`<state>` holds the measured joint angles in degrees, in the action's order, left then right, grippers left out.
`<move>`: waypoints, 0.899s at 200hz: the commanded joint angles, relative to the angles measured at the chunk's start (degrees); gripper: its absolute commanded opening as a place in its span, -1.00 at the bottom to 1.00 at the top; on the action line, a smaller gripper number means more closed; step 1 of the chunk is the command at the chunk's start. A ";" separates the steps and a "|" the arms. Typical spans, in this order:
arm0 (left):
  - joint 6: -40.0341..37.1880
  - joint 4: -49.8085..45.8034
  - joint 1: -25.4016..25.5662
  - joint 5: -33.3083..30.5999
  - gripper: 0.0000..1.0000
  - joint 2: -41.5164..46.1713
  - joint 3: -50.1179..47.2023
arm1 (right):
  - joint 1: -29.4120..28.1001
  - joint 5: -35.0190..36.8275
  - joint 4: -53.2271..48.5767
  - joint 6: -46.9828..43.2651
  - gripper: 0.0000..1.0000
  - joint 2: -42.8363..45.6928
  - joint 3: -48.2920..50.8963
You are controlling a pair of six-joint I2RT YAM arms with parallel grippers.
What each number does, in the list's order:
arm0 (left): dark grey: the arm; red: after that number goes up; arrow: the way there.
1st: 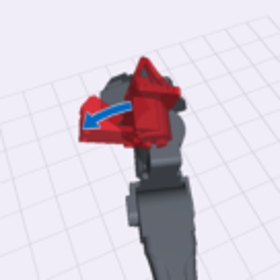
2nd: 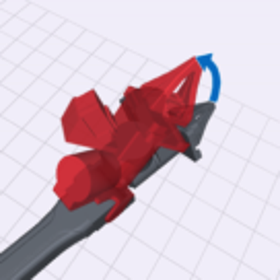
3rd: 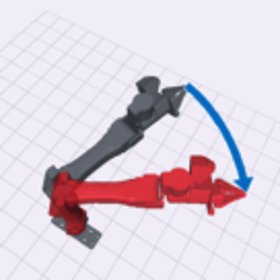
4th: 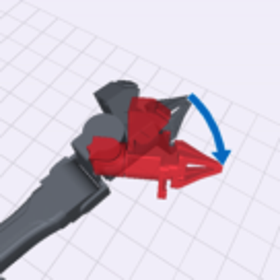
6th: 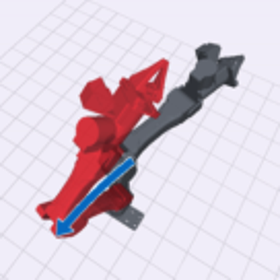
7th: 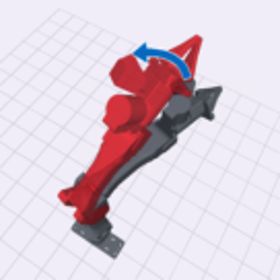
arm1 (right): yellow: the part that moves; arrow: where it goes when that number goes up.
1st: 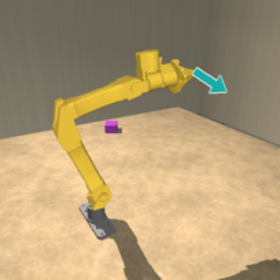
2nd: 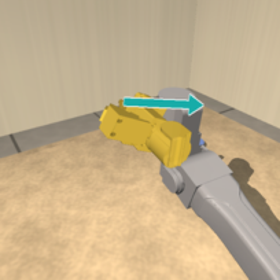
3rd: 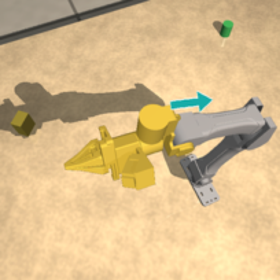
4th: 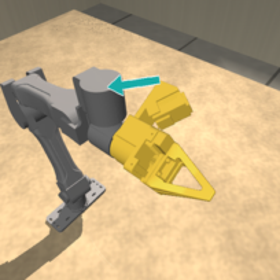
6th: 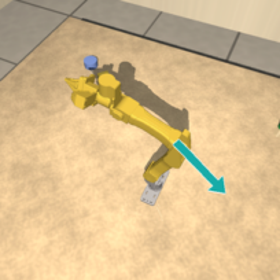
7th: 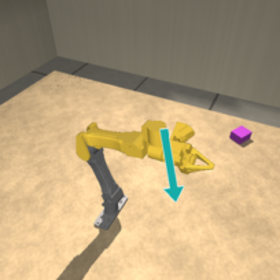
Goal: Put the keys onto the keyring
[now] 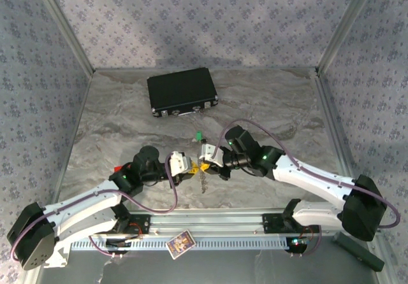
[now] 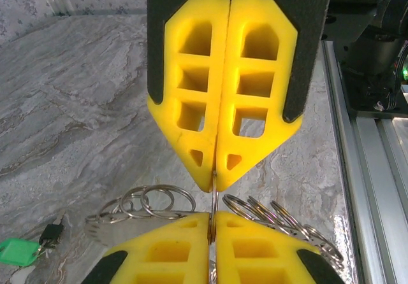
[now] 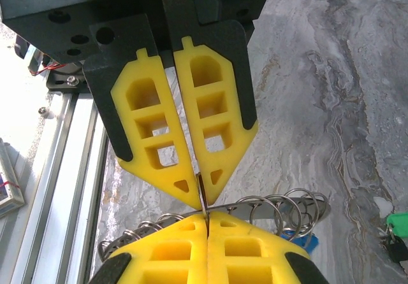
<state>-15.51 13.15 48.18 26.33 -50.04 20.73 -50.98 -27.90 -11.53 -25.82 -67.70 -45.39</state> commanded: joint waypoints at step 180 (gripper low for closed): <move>1.67 1.63 0.54 -2.93 -1.00 -0.12 1.11 | 6.68 25.80 8.01 36.98 -0.28 7.56 6.08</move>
<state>-15.16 13.13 48.45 24.27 -50.04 20.73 -44.49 -15.42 -0.99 -5.23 -58.65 -38.28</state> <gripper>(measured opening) 0.045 0.362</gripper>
